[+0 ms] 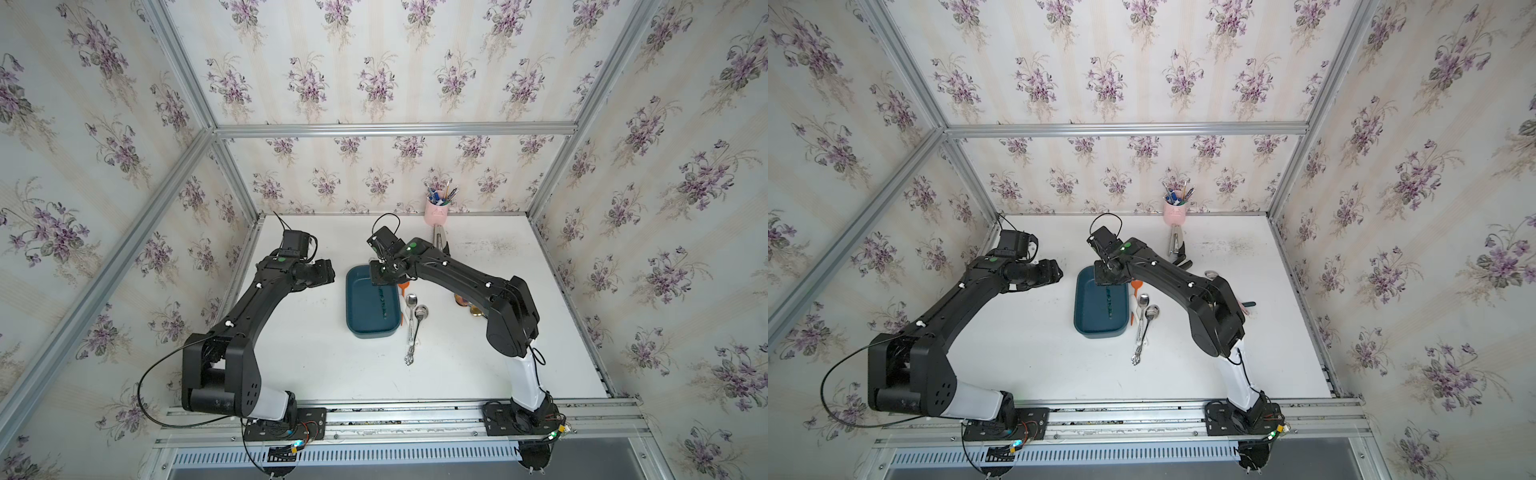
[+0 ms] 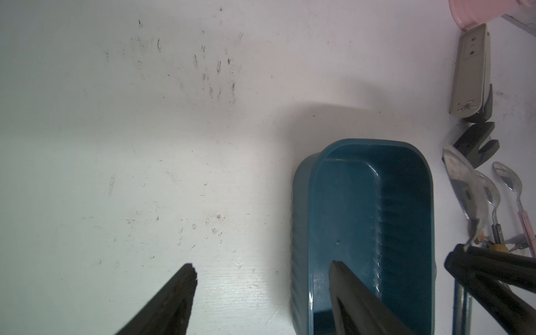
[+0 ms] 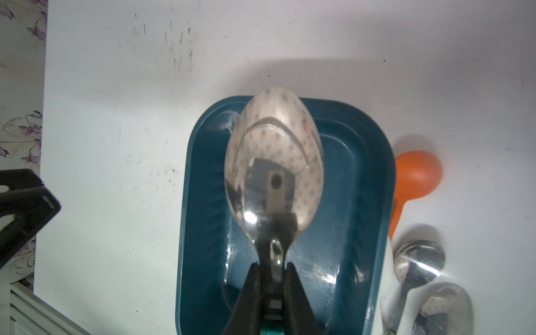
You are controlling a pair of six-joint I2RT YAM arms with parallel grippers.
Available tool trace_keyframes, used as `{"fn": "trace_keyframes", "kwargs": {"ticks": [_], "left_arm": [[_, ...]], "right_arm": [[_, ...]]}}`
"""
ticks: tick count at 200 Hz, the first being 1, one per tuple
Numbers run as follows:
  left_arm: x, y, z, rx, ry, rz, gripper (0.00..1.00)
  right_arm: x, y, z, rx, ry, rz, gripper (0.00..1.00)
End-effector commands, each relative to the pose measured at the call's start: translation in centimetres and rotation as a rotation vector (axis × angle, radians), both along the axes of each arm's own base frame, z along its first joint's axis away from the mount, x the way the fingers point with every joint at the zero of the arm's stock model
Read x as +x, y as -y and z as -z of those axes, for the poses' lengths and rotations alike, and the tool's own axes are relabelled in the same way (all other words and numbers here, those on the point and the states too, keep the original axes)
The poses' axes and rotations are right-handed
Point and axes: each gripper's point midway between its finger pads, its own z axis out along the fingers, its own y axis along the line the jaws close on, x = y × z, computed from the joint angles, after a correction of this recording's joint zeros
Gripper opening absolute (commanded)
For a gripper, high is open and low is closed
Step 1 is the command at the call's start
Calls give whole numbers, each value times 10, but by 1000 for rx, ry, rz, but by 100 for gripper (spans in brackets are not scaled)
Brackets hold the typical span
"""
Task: Put the spoon into the storage box
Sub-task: Place the spoon in the storage box.
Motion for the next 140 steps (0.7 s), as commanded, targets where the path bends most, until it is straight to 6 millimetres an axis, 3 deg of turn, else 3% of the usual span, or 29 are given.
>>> {"fn": "trace_keyframes", "kwargs": {"ticks": [1, 59, 140], "left_arm": [[-1, -2, -1, 8, 0, -6, 76], [-3, -4, 4, 20, -21, 1, 76], [-4, -2, 5, 19, -30, 12, 76]], "right_arm": [[3, -4, 11, -3, 1, 29, 0], [-3, -1, 50, -39, -38, 37, 0], [0, 5, 84, -119, -19, 56, 1]]}}
